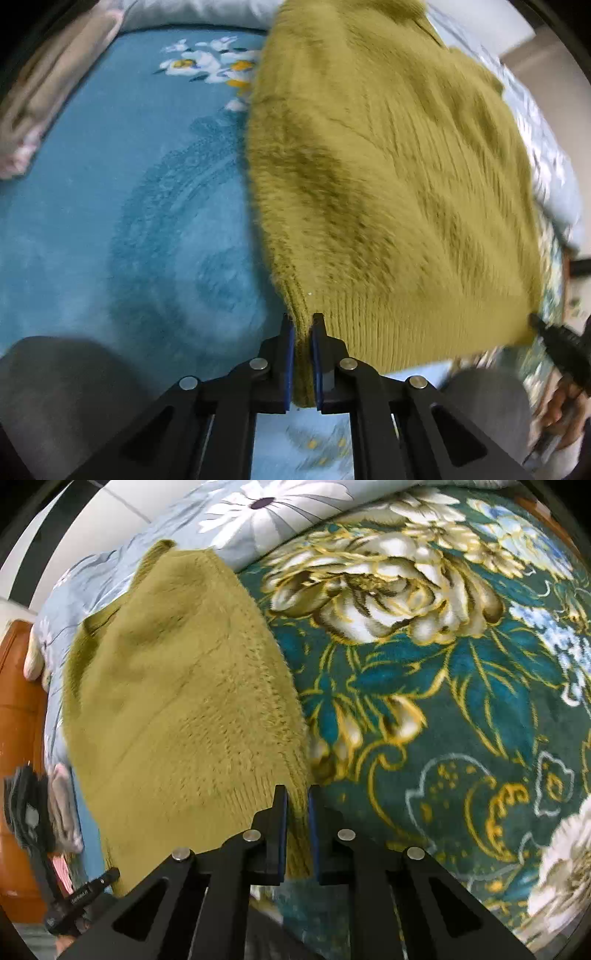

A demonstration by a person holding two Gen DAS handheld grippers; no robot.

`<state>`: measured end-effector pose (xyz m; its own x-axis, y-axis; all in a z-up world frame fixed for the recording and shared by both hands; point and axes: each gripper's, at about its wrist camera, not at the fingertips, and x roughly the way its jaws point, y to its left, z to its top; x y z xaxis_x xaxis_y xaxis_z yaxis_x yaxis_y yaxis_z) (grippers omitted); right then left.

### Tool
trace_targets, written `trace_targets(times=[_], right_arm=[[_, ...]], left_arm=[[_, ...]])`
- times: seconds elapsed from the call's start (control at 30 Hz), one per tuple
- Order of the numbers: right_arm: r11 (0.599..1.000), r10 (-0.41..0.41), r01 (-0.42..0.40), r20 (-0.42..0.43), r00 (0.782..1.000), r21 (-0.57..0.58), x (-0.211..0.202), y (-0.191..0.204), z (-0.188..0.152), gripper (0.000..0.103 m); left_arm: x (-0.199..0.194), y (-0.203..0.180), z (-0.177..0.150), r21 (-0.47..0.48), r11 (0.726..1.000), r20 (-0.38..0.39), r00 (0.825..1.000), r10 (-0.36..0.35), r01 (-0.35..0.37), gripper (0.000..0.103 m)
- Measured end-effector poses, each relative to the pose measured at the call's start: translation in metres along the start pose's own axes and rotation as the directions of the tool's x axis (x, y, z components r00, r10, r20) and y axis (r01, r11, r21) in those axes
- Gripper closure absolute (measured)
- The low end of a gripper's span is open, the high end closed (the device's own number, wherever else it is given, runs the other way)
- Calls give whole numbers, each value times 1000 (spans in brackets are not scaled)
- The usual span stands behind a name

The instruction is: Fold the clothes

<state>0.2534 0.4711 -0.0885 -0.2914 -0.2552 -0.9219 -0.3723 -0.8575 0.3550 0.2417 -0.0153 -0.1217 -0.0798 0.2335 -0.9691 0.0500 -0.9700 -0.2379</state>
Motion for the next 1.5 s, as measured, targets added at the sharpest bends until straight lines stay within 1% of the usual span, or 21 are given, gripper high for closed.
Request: trace_targets(times=[0.17,0.27,0.3,0.37,0.4,0.43,0.47,0.53,0.6,0.63,0.77,0.87,0.93,1.0,1.17,1.23,1.33,1.37,1.4,1.43,1.5], right_arm=[[999,-16,15,-12,1000,-51,-15,-4,-33,93],[1000,-29,29,-28,999,9,-11,-22,-42,95],[999,-33,34,-33,999,29,-9,-28,-44,100],[997,-35,37,-33,999,61,-12,-39,-47,100],[996,-36,38,-33,999,77,-13,-45,-48,100],[996,-7,9,-25,1000,87,-16,-50,-48,100],[996,-1,3,-16,1000,87,-20,-52,-48,100],[998,13,-14,5,1000,69,-27,-51,-45,100],[999,29,-30,26,999,44,-33,-46,-39,100],[999,38,-39,37,999,29,-36,-42,-35,100],[998,37,-34,64,997,-47,-36,-12,-12,100],[995,50,-42,79,996,-93,-29,14,17,96],[992,56,-45,91,994,-118,-26,29,39,82],[988,68,-52,107,992,-144,-23,45,62,76],[983,67,-37,162,985,-183,-6,79,129,74],[983,49,-19,163,985,-182,6,86,152,74],[979,19,9,135,991,-204,29,97,177,73],[976,-3,31,130,992,-214,38,99,182,70],[973,-26,53,125,992,-224,47,102,187,60],[969,-48,76,120,992,-234,57,105,192,56],[964,-76,101,108,991,-246,67,107,195,56]], left_arm=[[-11,3,-13,23,999,-29,999,37,-37,95],[-9,7,-14,4,999,-32,998,50,-50,95],[-9,9,-14,-3,999,-27,998,51,-51,95],[-10,10,-14,-12,999,-15,999,47,-47,95],[-12,11,-14,-11,999,-10,999,34,-34,94],[-15,11,-13,-9,1000,-5,1000,19,-19,93],[-17,11,-13,-7,1000,0,1000,4,-4,91],[-29,11,-10,5,999,34,999,-43,43,91],[-42,10,-3,20,997,70,995,-72,71,84],[-48,10,3,26,997,90,993,-78,76,78],[-71,11,28,36,995,168,981,-93,88,60],[-73,13,61,1,996,192,978,-83,84,55],[-72,15,80,-29,996,206,975,-80,87,54],[-72,20,95,-54,994,225,971,-81,96,53],[-72,27,129,-97,990,269,961,-70,99,49],[-67,30,140,-118,988,273,960,-65,100,49],[-52,36,152,-148,983,266,962,-67,110,49],[-48,37,153,-156,982,261,963,-62,105,49],[-44,38,154,-163,982,254,966,-56,99,49],[-41,40,155,-169,981,246,968,-49,93,49],[-32,44,160,-181,980,238,971,-41,85,49]])
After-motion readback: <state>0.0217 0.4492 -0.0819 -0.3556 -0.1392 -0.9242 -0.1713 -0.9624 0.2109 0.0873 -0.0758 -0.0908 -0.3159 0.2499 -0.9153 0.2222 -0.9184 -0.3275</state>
